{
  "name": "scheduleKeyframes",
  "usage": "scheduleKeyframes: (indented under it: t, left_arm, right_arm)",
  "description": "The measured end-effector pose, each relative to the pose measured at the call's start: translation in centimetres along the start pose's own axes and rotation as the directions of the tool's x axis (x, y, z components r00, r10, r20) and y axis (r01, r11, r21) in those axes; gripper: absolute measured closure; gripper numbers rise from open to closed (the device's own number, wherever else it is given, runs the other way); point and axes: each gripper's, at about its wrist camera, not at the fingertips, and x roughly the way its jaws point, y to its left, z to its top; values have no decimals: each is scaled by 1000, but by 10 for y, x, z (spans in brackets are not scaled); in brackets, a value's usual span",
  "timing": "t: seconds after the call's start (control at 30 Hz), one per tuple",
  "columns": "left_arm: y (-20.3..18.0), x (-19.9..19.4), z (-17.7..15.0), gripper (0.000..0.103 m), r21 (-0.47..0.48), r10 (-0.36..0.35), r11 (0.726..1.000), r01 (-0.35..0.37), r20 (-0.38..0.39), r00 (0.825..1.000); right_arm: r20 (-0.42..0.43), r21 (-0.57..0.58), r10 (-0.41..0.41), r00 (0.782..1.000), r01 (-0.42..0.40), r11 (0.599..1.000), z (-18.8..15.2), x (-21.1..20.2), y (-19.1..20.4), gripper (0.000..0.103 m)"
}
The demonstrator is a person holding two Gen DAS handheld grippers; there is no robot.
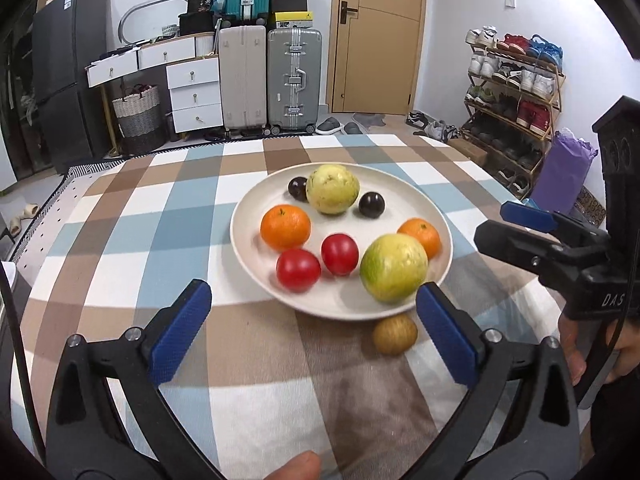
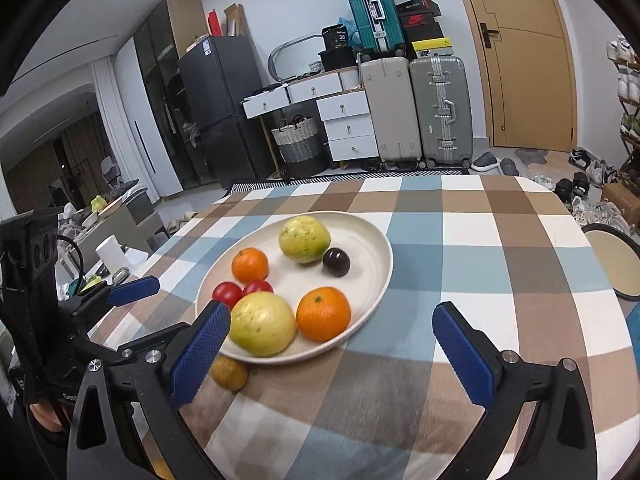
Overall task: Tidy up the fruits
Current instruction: 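Withdraw both grippers from the plate toward the small brown fruits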
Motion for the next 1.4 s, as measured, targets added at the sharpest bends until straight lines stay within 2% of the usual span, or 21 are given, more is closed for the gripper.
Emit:
scheduleKeyframes:
  t: [0.27, 0.47, 0.73, 1.0, 1.17, 1.4]
  left_arm:
    - [5, -17, -22, 1, -27, 9, 1000, -9, -19, 1000]
    - [12, -24, -27, 1, -61, 2, 998, -4, -23, 1000]
    - [5, -22, -27, 1, -26, 11, 1000, -12, -30, 999]
    - [6, -28, -34, 1, -51, 8, 999, -11, -46, 999]
    - [-3, -44, -51, 1, -40, 24, 999, -27, -71, 997]
    - [-25, -59, -72, 1, 1, 1, 1000, -1, -116, 993]
  right_arm:
    - [-26, -36, -5, 1000, 4, 999, -10, -7, 10, 0]
    - [-58, -3, -6, 998, 6, 1000, -18, -11, 7, 0]
    - [-38, -11, -8, 999, 8, 1000, -30, -33, 13, 0]
    - [-3, -49, -27, 1000, 27, 998, -38, -51, 23, 0]
    - [-46, -53, -50, 998, 47, 998, -45, -53, 26, 0]
    - [-104, -23, -73, 992, 71, 997, -57, -57, 26, 0]
